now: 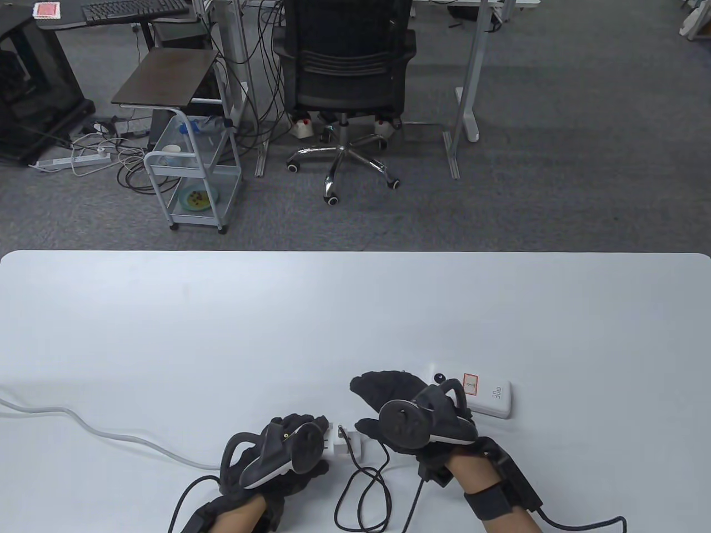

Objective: Unplug the charger and disconnect the battery pack

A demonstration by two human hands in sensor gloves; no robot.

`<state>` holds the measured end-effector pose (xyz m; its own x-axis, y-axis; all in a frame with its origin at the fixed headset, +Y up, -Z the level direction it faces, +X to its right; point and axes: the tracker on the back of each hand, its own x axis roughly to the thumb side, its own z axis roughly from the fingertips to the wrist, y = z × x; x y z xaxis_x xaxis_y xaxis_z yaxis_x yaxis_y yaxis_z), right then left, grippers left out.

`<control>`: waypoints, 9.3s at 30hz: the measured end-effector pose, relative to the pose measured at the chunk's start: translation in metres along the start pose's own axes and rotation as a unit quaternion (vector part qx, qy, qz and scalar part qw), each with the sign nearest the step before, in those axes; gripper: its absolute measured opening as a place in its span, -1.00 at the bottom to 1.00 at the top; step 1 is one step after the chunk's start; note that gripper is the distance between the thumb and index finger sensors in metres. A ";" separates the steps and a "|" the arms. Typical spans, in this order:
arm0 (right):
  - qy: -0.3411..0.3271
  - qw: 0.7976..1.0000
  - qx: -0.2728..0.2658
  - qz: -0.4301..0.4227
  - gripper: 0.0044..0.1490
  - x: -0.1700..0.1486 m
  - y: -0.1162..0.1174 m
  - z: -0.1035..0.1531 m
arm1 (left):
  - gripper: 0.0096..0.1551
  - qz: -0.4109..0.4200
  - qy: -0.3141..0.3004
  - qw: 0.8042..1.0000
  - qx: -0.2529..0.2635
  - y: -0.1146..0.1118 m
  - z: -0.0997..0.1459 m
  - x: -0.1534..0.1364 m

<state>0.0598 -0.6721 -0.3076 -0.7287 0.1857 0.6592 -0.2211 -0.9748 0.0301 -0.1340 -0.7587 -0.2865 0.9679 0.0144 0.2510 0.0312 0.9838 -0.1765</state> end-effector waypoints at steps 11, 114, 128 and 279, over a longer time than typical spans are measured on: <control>0.014 0.966 0.096 -0.239 0.00 -0.019 0.053 -0.004 | -0.05 -0.007 0.005 1.000 -0.006 0.001 0.000 0.002; 0.108 0.994 -0.001 0.001 -0.09 0.019 0.069 0.003 | -0.05 -0.070 0.021 0.997 0.000 0.004 0.005 0.019; 0.110 0.994 0.009 -0.008 -0.08 0.027 0.068 0.004 | -0.05 -0.085 0.028 0.996 -0.001 0.003 0.005 0.023; 0.122 0.984 -0.106 -0.077 -0.09 0.021 0.008 0.036 | -0.03 -0.111 0.035 0.993 -0.003 0.002 0.006 0.025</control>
<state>0.0664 -0.6805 -0.2666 -0.8043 0.3781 0.4584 -0.4524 -0.8898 -0.0598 -0.1112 -0.7549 -0.2751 0.9518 -0.2155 0.2181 0.2474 0.9601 -0.1308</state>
